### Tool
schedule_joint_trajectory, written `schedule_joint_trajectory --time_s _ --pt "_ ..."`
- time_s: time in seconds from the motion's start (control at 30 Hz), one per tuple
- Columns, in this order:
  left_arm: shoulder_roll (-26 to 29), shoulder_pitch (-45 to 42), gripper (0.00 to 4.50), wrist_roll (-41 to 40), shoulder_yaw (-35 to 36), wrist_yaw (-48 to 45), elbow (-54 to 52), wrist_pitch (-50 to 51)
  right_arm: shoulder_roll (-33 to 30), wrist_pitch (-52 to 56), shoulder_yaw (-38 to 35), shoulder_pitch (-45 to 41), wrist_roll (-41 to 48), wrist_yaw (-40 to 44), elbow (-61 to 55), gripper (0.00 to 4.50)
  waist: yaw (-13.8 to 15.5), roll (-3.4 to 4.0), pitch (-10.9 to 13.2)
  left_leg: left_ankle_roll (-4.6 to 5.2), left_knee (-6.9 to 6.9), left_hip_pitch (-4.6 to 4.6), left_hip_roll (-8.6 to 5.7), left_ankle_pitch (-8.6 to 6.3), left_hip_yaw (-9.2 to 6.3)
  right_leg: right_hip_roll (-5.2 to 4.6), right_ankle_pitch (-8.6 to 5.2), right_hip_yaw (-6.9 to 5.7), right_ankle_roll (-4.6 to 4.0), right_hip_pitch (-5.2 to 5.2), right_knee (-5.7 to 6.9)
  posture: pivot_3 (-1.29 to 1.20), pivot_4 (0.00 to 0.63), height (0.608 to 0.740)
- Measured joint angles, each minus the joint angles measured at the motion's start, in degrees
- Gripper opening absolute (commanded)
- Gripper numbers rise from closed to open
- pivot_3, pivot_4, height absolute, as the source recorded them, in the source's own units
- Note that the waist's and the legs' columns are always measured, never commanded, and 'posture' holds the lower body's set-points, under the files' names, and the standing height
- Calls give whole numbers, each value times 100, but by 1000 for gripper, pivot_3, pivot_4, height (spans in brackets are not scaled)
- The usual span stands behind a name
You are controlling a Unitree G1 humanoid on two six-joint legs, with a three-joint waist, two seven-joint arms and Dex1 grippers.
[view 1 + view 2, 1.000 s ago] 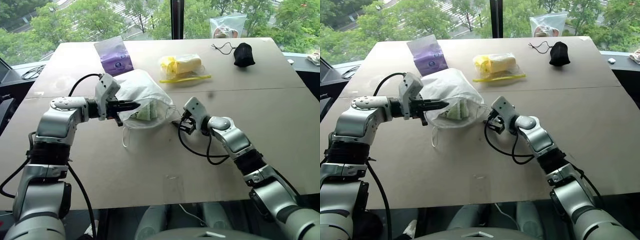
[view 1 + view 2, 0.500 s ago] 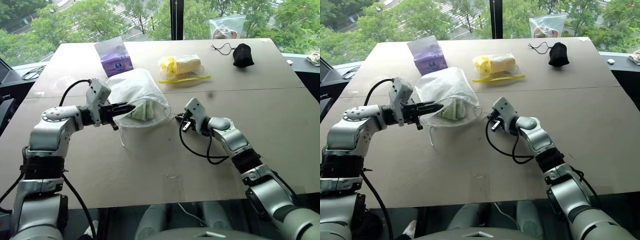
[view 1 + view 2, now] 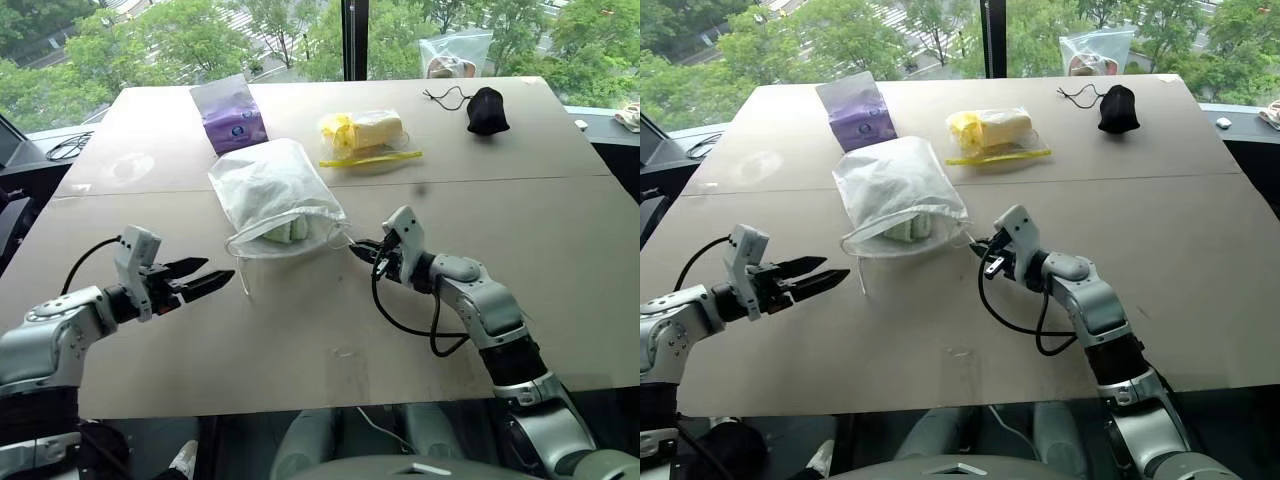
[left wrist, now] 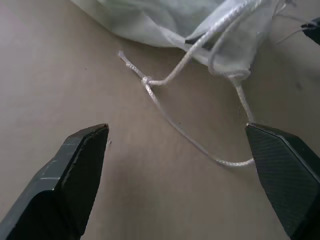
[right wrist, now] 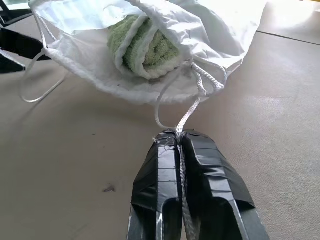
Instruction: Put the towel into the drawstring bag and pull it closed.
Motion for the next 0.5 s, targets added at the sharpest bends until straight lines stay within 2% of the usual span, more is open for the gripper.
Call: schedule_joint_trajectory --time_s 0.13,0.27,0.5 --pt "-194 22 4472 675 -476 379 -217 -901 -62 168 2 105 36 -46 -205 0 65 12 -2 0 0 3 -1 0 4 -3 1 2 -1 5 -1 0 150 740" --pt "-418 -58 4472 849 -517 582 -45 -1306 -159 249 -2 105 54 -64 -339 0 39 9 -4 0 -1 2 -1 0 1 -1 1 -1 -1 4 0 0 150 740" --pt "-380 -101 4472 695 -458 447 42 -1200 -269 250 -15 110 60 -121 -354 0 0 9 -4 0 -1 2 -1 0 2 -1 0 -1 -1 4 -1 0 150 740"
